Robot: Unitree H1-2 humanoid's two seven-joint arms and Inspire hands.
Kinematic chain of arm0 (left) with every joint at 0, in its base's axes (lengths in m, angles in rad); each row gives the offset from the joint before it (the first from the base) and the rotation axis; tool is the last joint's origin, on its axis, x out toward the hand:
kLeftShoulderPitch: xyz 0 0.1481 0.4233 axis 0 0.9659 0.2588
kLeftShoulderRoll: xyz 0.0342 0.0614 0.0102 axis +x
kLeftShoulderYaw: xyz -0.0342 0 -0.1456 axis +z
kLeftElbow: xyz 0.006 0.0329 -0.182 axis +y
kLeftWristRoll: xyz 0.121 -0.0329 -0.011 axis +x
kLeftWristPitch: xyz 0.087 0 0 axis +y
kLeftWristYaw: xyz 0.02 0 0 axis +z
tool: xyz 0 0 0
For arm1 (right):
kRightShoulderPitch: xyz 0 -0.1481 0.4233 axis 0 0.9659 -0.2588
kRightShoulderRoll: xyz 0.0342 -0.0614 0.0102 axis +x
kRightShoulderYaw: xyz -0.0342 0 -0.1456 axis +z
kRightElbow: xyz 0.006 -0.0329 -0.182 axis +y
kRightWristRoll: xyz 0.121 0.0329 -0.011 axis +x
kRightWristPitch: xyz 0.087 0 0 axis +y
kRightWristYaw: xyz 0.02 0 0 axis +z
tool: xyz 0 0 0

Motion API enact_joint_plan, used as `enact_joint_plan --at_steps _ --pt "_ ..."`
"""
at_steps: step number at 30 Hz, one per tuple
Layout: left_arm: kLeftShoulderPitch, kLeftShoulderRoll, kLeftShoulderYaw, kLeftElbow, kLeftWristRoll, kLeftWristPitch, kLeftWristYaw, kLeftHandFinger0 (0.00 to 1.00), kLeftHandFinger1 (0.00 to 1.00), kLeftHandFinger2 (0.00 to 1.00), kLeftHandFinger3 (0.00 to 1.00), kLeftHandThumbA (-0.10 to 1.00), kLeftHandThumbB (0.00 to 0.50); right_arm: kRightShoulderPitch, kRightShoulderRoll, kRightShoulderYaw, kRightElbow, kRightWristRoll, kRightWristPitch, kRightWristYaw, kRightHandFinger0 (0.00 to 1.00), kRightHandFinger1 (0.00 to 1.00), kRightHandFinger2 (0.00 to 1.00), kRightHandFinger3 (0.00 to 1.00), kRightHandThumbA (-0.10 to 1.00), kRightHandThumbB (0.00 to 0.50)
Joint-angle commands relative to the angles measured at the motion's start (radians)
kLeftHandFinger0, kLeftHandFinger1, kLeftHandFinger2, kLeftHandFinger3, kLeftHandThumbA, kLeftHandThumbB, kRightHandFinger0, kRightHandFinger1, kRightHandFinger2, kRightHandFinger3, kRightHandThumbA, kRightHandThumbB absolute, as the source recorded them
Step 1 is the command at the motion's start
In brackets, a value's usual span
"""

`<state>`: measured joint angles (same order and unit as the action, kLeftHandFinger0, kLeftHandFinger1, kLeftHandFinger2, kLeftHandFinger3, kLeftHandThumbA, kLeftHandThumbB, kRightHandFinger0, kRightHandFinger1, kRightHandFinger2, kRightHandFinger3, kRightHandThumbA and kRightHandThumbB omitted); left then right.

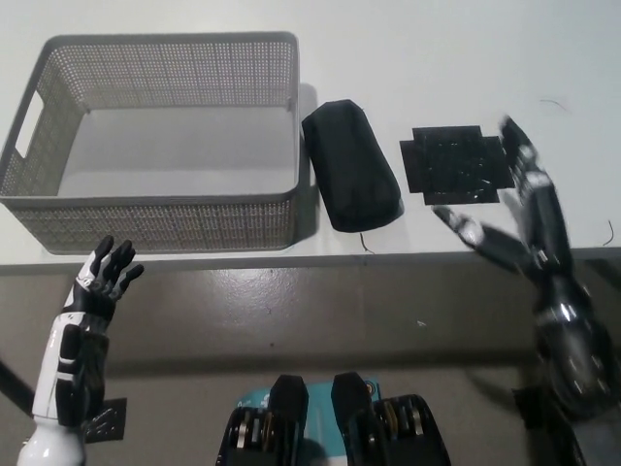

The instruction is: Use the right hand to push the pencil case on the right hand side to the container on the left side

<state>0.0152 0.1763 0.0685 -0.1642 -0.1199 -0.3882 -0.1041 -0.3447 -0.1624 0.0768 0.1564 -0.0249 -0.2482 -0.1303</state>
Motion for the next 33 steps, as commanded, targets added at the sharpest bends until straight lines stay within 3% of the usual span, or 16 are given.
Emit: enact_joint_plan --at_steps 1,8,13,21,26,29,33 --pt "0.001 0.002 0.037 -0.052 0.022 0.001 0.031 1.00 1.00 1.00 1.00 1.00 0.113 0.181 -0.093 -0.046 -0.414 0.164 0.020 0.105 1.00 1.00 1.00 1.00 1.00 0.282" --pt "0.029 -0.003 0.038 -0.047 0.031 -0.010 0.028 1.00 1.00 1.00 1.00 1.00 0.138 0.323 -0.090 -0.007 -0.454 0.188 0.016 0.132 1.00 1.00 1.00 1.00 1.00 0.270" --pt "0.041 -0.005 0.040 -0.039 0.042 -0.020 0.021 1.00 1.00 1.00 1.00 1.00 0.129 0.388 -0.088 0.012 -0.456 0.199 0.008 0.174 1.00 1.00 1.00 1.00 1.00 0.218" --pt "0.066 -0.015 0.036 -0.044 0.047 -0.002 0.016 1.00 1.00 1.00 1.00 1.00 0.161 0.410 -0.043 0.014 -0.406 0.199 0.019 0.189 1.00 1.00 1.00 1.00 0.98 0.242" --pt "0.079 -0.017 0.042 -0.030 0.062 -0.015 0.018 1.00 1.00 1.00 1.00 1.00 0.136 0.400 -0.029 0.014 -0.362 0.146 0.040 0.190 1.00 1.00 1.00 1.00 1.00 0.272" --pt "0.091 -0.014 0.042 -0.024 0.061 -0.030 0.012 1.00 1.00 1.00 1.00 1.00 0.113 0.398 -0.026 0.021 -0.320 0.174 0.015 0.216 1.00 1.00 1.00 1.00 1.00 0.230" --pt "0.121 -0.023 0.044 -0.019 0.067 -0.024 0.017 1.00 1.00 1.00 1.00 1.00 0.133 0.410 -0.023 0.018 -0.281 0.194 -0.020 0.240 1.00 1.00 1.00 1.00 0.99 0.158"
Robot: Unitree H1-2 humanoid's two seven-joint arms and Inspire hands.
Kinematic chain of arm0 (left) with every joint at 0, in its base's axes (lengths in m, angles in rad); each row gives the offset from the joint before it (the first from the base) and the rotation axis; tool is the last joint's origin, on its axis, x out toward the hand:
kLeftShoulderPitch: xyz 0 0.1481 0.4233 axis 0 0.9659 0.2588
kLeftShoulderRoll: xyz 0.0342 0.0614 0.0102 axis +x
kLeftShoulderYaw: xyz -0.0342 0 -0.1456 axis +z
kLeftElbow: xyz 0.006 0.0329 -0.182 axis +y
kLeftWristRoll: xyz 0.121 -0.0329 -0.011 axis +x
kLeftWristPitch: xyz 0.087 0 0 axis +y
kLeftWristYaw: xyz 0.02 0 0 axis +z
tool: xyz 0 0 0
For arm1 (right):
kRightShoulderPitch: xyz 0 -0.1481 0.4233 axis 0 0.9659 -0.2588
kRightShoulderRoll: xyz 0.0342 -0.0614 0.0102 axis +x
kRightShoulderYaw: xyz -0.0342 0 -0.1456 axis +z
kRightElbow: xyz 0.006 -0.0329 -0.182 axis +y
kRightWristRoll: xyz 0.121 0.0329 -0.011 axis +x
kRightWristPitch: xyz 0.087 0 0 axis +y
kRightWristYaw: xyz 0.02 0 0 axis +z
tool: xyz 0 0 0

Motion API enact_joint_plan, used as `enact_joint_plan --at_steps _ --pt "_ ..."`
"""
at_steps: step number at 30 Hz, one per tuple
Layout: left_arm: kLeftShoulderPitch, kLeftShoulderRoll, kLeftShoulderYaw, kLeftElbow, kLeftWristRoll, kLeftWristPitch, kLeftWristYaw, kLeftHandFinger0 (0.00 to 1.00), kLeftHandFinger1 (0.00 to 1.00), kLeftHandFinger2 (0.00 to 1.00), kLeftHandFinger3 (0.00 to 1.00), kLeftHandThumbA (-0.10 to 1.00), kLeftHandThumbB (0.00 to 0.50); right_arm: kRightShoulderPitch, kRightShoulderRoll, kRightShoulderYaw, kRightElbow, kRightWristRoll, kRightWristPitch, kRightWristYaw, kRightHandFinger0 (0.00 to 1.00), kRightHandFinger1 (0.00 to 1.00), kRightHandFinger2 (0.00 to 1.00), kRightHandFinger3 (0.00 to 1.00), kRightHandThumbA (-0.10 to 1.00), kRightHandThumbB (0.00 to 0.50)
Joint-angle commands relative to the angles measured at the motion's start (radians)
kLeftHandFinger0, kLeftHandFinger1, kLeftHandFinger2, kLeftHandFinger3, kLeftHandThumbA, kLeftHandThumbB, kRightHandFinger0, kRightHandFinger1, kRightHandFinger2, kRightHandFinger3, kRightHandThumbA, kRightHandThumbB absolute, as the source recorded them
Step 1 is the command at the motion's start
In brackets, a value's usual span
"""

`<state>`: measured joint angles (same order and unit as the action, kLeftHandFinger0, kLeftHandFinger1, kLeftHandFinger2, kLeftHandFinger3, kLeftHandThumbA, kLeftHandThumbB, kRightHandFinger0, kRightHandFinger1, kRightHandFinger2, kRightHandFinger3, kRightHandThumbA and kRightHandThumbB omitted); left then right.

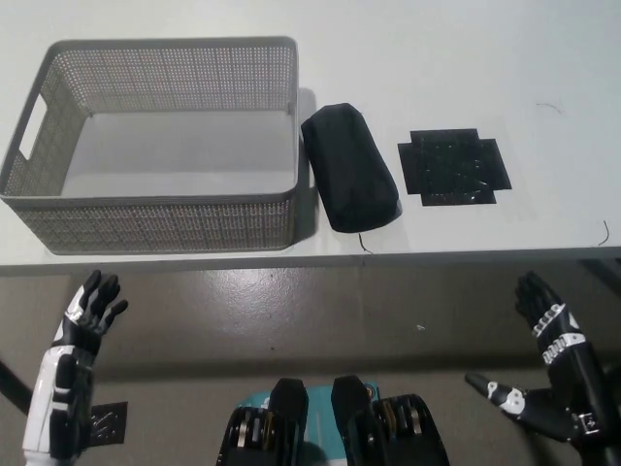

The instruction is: Use the right hand to push the pencil case on the right hand side to the container on the left side

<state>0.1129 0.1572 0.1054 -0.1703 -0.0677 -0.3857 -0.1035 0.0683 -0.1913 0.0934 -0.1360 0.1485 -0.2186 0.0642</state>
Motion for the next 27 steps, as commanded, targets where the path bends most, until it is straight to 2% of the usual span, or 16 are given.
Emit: enact_joint_plan --at_steps 1,2,5,6,10,13,15,17,19,21,24,27 --pt "0.033 -0.005 0.007 -0.013 0.016 -0.024 0.017 1.00 1.00 1.00 1.00 1.00 0.132 0.003 0.007 0.002 0.013 0.015 -0.053 0.047 1.00 1.00 1.00 1.00 0.99 0.156" --pt "0.045 -0.003 0.009 -0.008 0.015 -0.028 0.015 1.00 1.00 1.00 1.00 1.00 0.133 0.012 0.010 0.002 0.014 0.013 -0.055 0.048 1.00 1.00 1.00 1.00 0.99 0.146" --pt "0.075 0.000 0.010 0.016 0.006 -0.049 0.009 1.00 1.00 1.00 1.00 1.00 0.133 0.039 0.018 -0.004 0.011 0.019 -0.036 0.048 1.00 1.00 1.00 1.00 0.99 0.175" --pt "0.081 0.000 0.010 0.026 0.003 -0.059 0.007 1.00 1.00 1.00 1.00 1.00 0.122 0.041 0.016 -0.004 0.015 0.027 -0.042 0.056 1.00 1.00 1.00 1.00 0.98 0.173" --pt "0.112 -0.005 0.009 0.030 0.008 -0.068 0.010 1.00 1.00 1.00 1.00 1.00 0.137 0.066 0.018 -0.007 0.007 0.050 -0.038 0.071 1.00 1.00 1.00 1.00 0.95 0.180" --pt "0.112 -0.005 0.010 0.035 0.011 -0.068 0.012 1.00 1.00 1.00 1.00 1.00 0.136 0.063 0.020 -0.010 0.009 0.036 -0.040 0.070 1.00 1.00 1.00 1.00 0.95 0.158" --pt "0.117 -0.005 0.011 0.035 0.014 -0.071 0.011 1.00 1.00 1.00 1.00 1.00 0.145 0.071 0.023 -0.009 -0.007 0.025 -0.018 0.064 1.00 1.00 1.00 1.00 0.95 0.161" --pt "0.122 -0.001 0.010 0.038 0.006 -0.073 0.005 1.00 1.00 1.00 1.00 1.00 0.133 0.082 0.025 -0.007 -0.021 0.019 -0.013 0.063 1.00 1.00 1.00 1.00 0.95 0.146" --pt "0.125 0.002 0.009 0.041 0.008 -0.072 0.002 1.00 1.00 1.00 1.00 1.00 0.135 0.087 0.023 -0.007 -0.018 0.019 -0.026 0.069 1.00 1.00 1.00 1.00 0.95 0.144" --pt "0.129 0.002 0.005 0.042 -0.004 -0.066 -0.003 1.00 1.00 1.00 1.00 1.00 0.130 0.093 0.021 -0.011 -0.011 0.014 -0.035 0.069 1.00 1.00 1.00 1.00 0.95 0.164" --pt "0.144 0.000 0.003 0.042 -0.010 -0.070 -0.005 1.00 1.00 1.00 1.00 1.00 0.147 0.108 0.019 -0.010 -0.002 0.023 -0.046 0.080 1.00 1.00 1.00 1.00 0.93 0.135" --pt "0.150 -0.001 0.001 0.042 -0.006 -0.070 -0.005 1.00 1.00 1.00 1.00 1.00 0.144 0.114 0.019 -0.011 0.004 0.029 -0.046 0.082 1.00 1.00 1.00 1.00 0.92 0.139"
